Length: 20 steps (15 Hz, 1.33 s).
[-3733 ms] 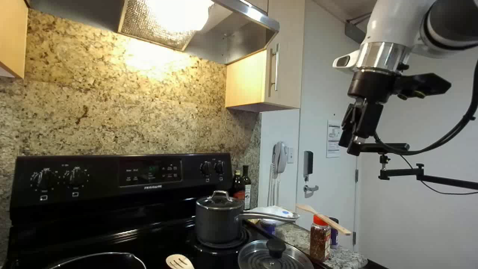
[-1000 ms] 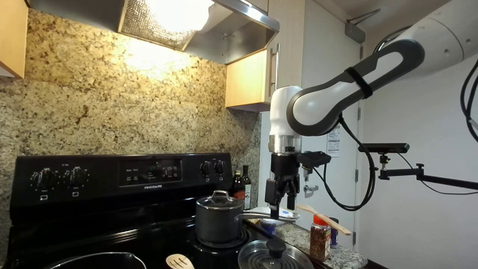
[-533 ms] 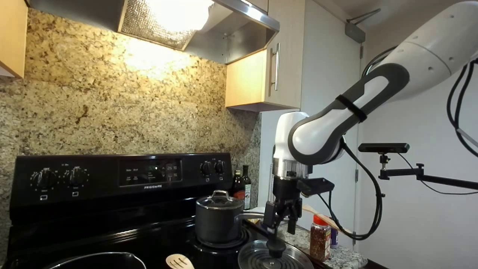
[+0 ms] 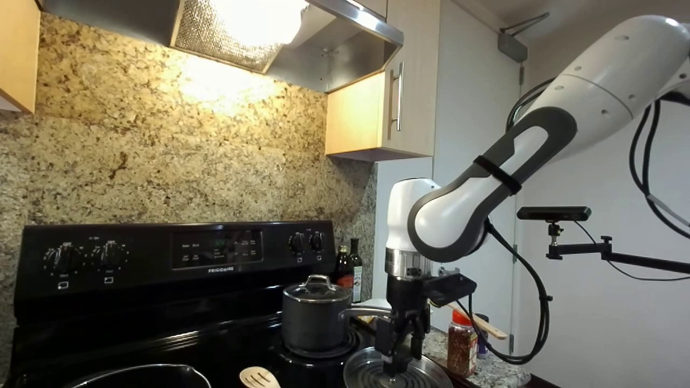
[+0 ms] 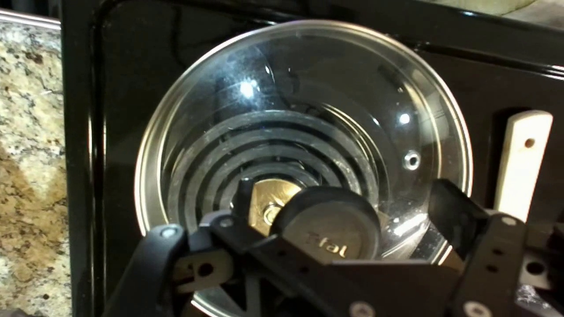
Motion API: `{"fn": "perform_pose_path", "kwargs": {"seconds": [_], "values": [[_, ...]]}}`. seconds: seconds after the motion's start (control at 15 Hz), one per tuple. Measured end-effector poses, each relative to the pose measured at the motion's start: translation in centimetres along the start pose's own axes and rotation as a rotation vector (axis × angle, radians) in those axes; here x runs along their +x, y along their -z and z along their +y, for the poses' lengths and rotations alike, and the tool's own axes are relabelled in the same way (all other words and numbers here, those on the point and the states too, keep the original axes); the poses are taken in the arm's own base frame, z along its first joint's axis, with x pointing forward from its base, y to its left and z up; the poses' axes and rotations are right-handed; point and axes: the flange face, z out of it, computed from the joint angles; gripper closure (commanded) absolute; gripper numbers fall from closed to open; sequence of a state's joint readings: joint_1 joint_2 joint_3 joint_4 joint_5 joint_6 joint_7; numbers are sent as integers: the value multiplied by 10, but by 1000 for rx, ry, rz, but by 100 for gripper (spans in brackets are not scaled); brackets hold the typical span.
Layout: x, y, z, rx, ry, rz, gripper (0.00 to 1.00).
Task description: Put the glass lid on top of the black pot on the left
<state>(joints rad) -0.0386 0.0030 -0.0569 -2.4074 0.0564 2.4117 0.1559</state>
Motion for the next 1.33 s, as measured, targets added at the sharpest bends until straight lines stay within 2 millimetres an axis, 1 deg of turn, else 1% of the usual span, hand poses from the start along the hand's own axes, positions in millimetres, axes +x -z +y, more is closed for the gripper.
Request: {"fn": "perform_pose_path", "kwargs": {"seconds": [0.07, 0.2, 0.47, 0.53, 0.6, 0.8, 0.93, 1.33], "values": [[1, -1, -5, -5, 14, -1, 27], [4, -3, -11, -20, 38, -2, 40], [9, -3, -12, -39, 54, -2, 66], [10, -3, -11, -41, 55, -3, 69], [10, -4, -11, -42, 55, -7, 70], [11, -9, -10, -46, 54, -22, 82], [11, -9, -10, -49, 55, -26, 84], [10, -10, -10, -55, 62, -30, 83]]}}
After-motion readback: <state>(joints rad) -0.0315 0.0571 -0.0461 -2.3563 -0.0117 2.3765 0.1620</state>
